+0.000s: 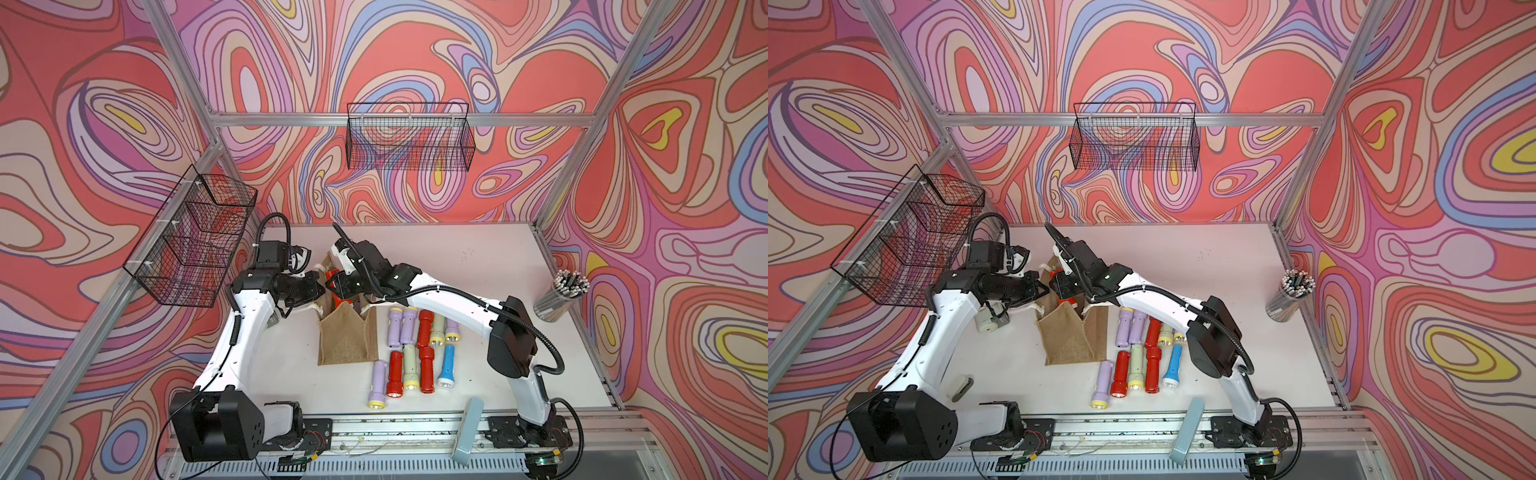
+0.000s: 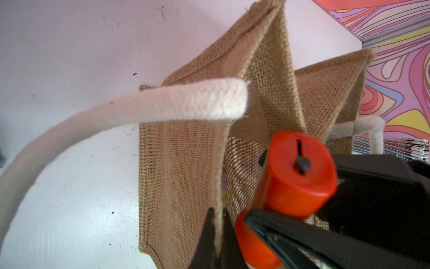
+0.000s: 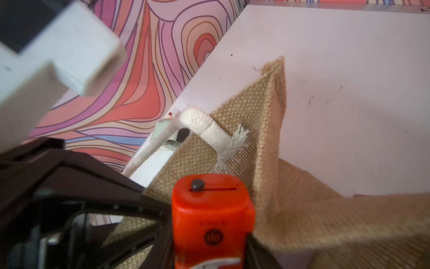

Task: Put the flashlights into the tote bags
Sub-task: Place the flashlight in the canvas bag.

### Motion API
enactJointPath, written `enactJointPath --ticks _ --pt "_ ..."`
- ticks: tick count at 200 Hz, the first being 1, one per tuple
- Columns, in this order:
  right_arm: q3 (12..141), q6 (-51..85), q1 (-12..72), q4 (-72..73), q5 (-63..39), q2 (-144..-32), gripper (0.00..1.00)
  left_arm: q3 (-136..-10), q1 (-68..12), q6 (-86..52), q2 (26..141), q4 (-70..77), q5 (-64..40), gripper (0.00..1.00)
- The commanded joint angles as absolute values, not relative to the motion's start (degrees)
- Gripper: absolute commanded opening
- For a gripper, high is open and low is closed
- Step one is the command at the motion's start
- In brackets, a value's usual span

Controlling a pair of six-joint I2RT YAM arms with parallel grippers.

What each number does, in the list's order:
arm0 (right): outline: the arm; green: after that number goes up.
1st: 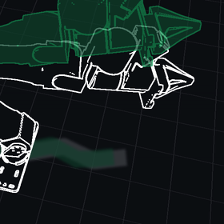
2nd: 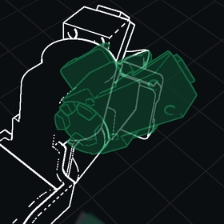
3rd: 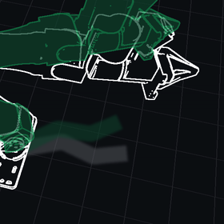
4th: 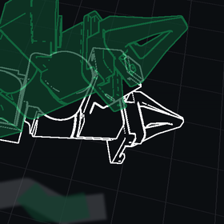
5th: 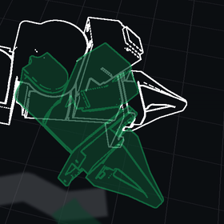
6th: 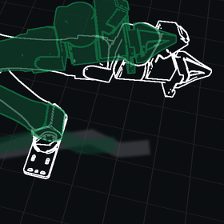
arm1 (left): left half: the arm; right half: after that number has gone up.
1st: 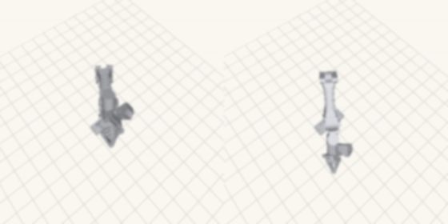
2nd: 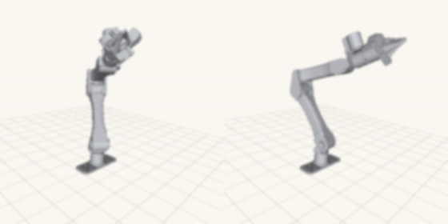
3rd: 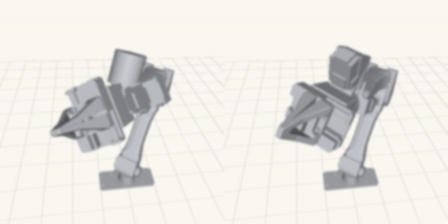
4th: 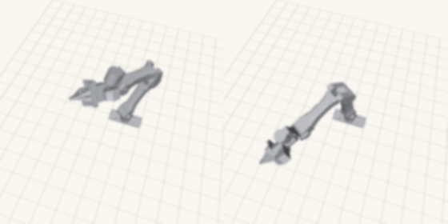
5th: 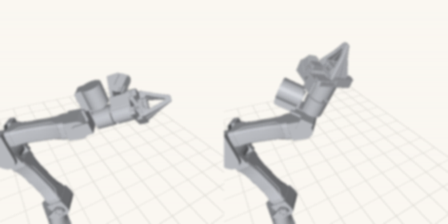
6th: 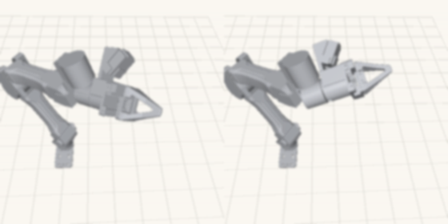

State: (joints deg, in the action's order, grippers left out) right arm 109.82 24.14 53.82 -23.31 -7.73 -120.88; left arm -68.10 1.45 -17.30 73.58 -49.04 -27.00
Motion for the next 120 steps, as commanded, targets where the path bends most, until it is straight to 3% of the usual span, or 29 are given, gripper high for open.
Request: enactJointPath --ticks 1,120 --pt "110.3 21.4 54.1 -27.8 -5.4 -122.8 0.04 -68.8 1.1 -16.5 73.2 -49.9 -27.4 0.00" --pt "114.8 19.7 55.4 -43.2 1.8 -130.8 0.04 -68.5 1.1 -17.3 74.2 -49.5 -28.6 0.00"
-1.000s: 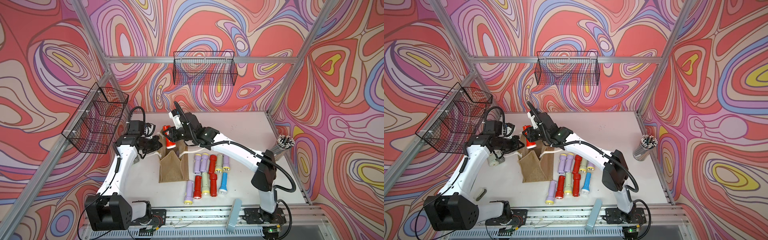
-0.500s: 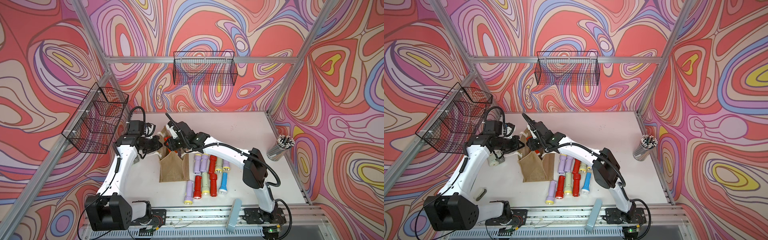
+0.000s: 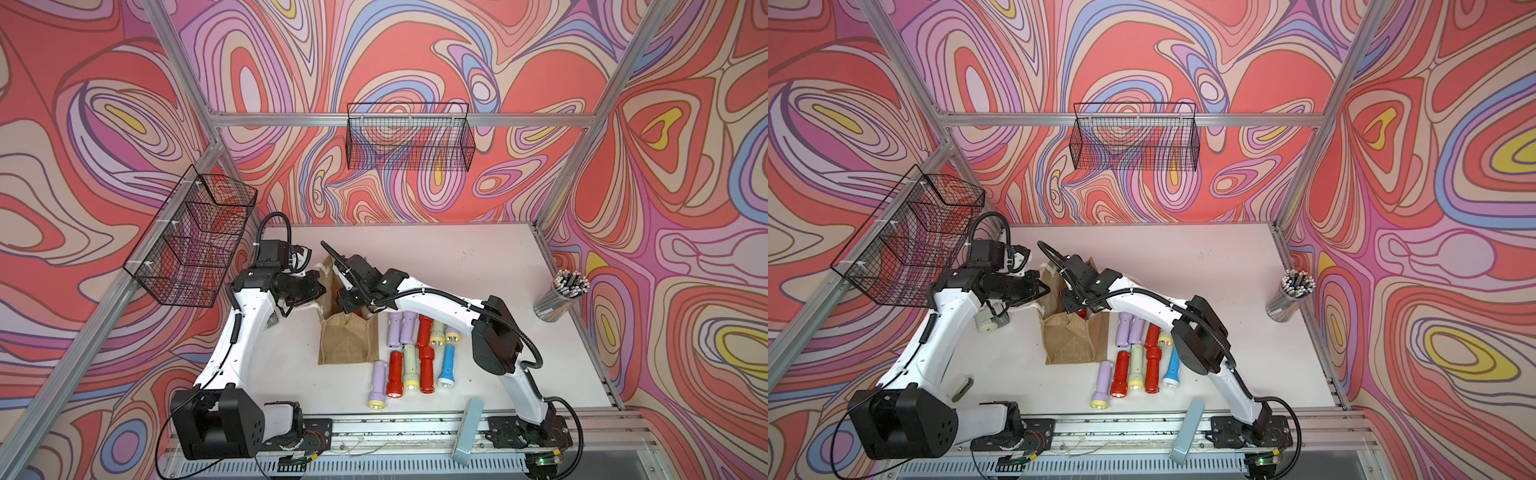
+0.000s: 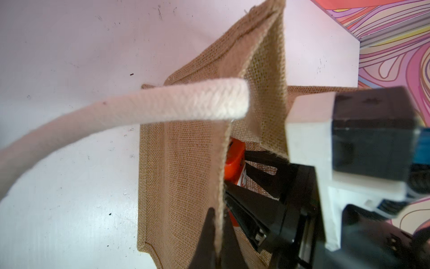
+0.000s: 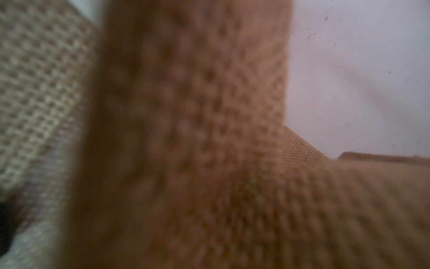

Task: Put the flashlights into the tote bags
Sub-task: Place the flashlight in the canvas bag.

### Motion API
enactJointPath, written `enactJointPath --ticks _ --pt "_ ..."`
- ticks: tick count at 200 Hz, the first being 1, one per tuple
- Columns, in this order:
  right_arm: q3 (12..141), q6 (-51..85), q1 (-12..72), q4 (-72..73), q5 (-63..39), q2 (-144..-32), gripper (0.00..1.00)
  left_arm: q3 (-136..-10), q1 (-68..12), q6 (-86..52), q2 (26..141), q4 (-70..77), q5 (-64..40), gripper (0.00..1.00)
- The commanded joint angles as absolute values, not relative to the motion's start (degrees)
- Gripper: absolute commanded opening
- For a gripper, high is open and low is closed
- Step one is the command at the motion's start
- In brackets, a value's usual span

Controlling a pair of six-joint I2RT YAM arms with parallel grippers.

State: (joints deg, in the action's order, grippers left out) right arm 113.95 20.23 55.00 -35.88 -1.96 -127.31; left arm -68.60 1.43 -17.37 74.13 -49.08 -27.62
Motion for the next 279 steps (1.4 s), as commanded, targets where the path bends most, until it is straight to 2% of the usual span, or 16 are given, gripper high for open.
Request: enactJointPath --ticks 1,45,94,184,279 --pt "114.9 19.6 55.4 -43.2 1.8 -130.8 0.04 -68.5 1.1 -17.3 74.2 -49.4 -28.6 0.00" --pt "116.4 20.9 55.4 -46.4 1.2 -133.1 0.06 -68.1 1.2 -17.3 74.0 -49.5 -28.9 0.00" --pt "111.8 22.6 55.4 -45.6 0.0 -133.1 0.14 -67.2 1.1 -17.6 73.8 -49.1 -28.9 0.00" --pt "112.2 21.8 55.4 -48.5 -1.2 -134.4 0.59 -66.3 1.1 -17.6 73.0 -49.0 -29.0 0.00" --pt "115.9 21.7 55.2 -49.6 2.4 -127.3 0.65 -66.8 1.1 -17.1 74.2 -48.7 -27.7 0.00"
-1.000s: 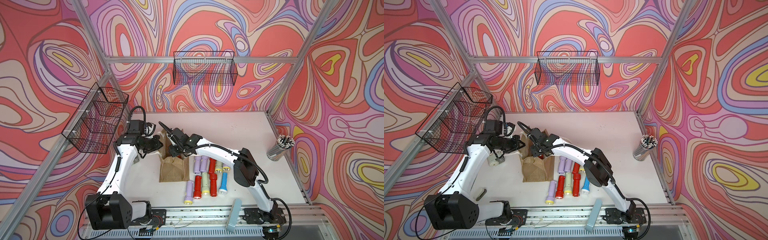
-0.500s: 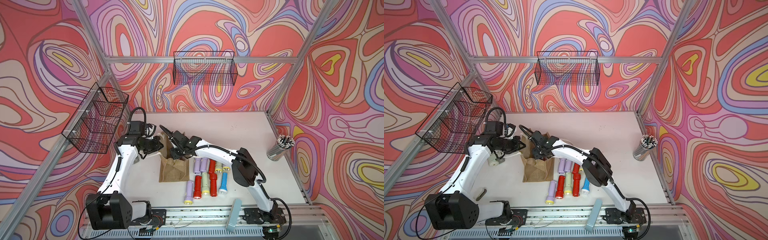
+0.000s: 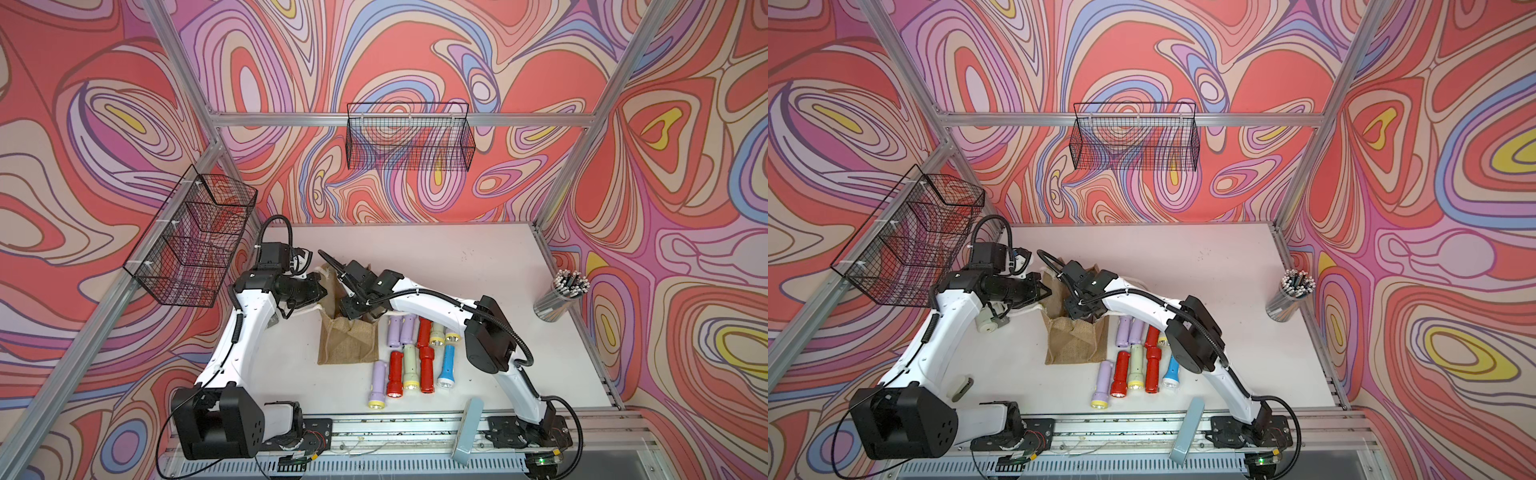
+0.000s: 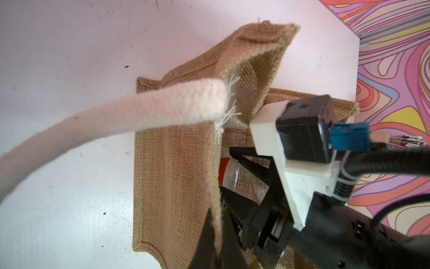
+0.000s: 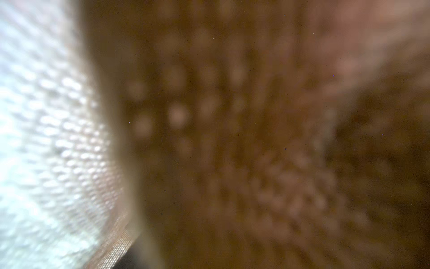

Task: Put the flashlights into the tote bags
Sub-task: Place the flashlight in the canvas bag, then pick up the flashlight from the center of the board.

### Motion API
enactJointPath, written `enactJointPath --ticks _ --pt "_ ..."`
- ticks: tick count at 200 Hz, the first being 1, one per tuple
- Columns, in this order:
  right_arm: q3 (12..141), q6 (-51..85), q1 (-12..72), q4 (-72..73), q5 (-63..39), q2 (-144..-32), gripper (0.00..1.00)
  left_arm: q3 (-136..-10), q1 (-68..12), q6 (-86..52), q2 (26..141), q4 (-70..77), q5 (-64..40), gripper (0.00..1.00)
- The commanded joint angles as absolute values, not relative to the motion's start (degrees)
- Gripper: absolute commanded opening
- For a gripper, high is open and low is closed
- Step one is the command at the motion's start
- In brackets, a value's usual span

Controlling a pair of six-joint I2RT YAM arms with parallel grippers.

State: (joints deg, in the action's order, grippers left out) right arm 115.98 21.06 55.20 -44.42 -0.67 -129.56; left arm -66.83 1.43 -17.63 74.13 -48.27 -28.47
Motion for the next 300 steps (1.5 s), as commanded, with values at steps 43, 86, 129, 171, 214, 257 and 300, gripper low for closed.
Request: enactJointPath --ticks 43,86,129,171,214,257,300 --pt "115.4 22.1 55.0 -45.4 1.5 -121.8 0.67 -67.0 1.1 -16.7 75.4 -48.4 -26.9 0.00" --pt "113.3 21.2 54.1 -40.4 2.2 -115.9 0.67 -67.1 1.1 -16.5 75.7 -48.3 -26.3 0.00" --pt "109.2 21.6 51.8 -38.0 7.7 -110.0 0.67 -66.9 1.1 -16.4 75.7 -48.2 -26.2 0.00" --pt "105.7 22.6 49.2 -37.0 12.5 -105.2 0.66 -66.5 1.1 -16.5 75.4 -47.9 -25.9 0.00" --pt "99.4 27.0 44.1 -37.9 15.3 -98.3 0.67 -66.3 1.1 -16.4 75.1 -47.9 -25.8 0.00" --pt "91.8 31.3 39.0 -40.4 17.6 -91.7 0.67 -66.1 1.1 -16.5 75.2 -47.6 -26.0 0.00" --pt "84.5 34.5 33.8 -43.5 17.8 -87.2 0.69 -66.1 1.1 -16.8 75.6 -47.2 -26.4 0.00"
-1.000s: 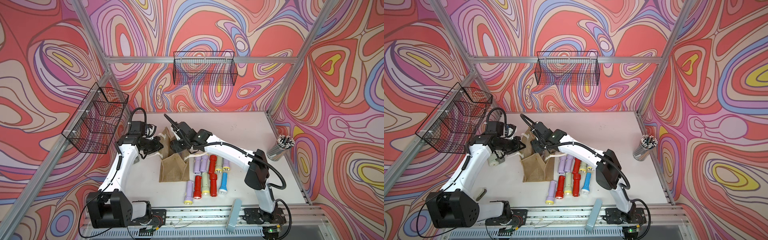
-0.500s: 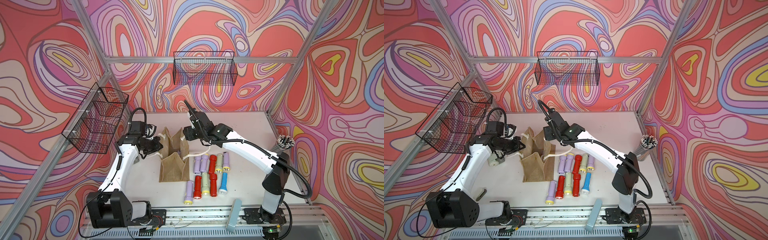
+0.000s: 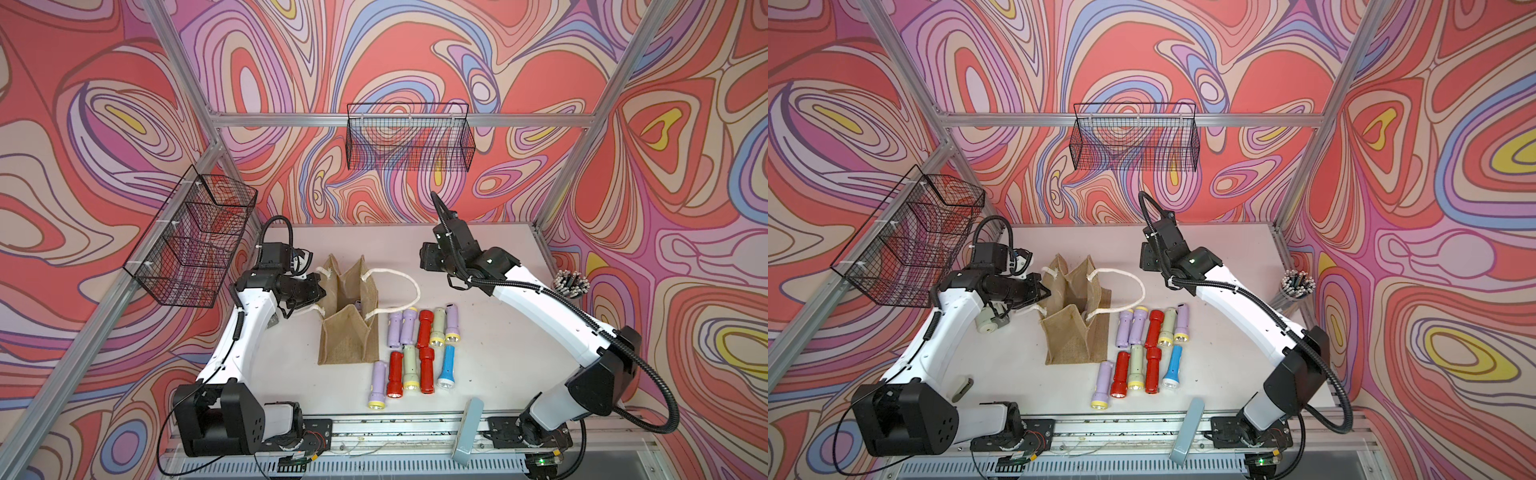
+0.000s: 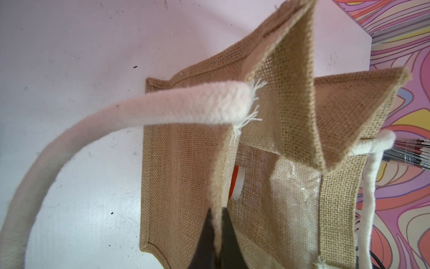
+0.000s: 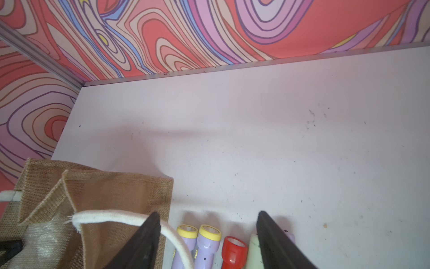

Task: Put the flashlights into the tote bags
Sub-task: Pick up the flashlight from the center of the board.

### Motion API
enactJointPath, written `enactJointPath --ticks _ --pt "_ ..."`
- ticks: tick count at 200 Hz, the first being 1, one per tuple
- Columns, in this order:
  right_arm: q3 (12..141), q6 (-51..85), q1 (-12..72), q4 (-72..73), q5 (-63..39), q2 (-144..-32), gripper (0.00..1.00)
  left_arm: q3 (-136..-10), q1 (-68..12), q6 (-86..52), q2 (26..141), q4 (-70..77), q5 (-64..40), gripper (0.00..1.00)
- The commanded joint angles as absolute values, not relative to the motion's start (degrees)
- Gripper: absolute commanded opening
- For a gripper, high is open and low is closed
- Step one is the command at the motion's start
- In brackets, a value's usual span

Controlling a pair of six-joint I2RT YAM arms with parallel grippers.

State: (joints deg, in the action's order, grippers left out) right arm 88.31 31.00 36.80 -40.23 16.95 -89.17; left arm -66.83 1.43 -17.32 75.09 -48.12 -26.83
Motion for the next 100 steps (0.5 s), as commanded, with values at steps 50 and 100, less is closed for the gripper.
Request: enactJointPath --ticks 50,100 --pt "75.2 39.0 27.0 -47.0 16.2 -86.0 0.67 -65.6 1.1 -16.8 75.6 -46.9 -26.5 0.00" --pt "69.6 40.8 22.9 -46.6 10.0 -88.9 0.67 -65.6 1.1 -16.7 76.2 -46.8 -26.6 0.00"
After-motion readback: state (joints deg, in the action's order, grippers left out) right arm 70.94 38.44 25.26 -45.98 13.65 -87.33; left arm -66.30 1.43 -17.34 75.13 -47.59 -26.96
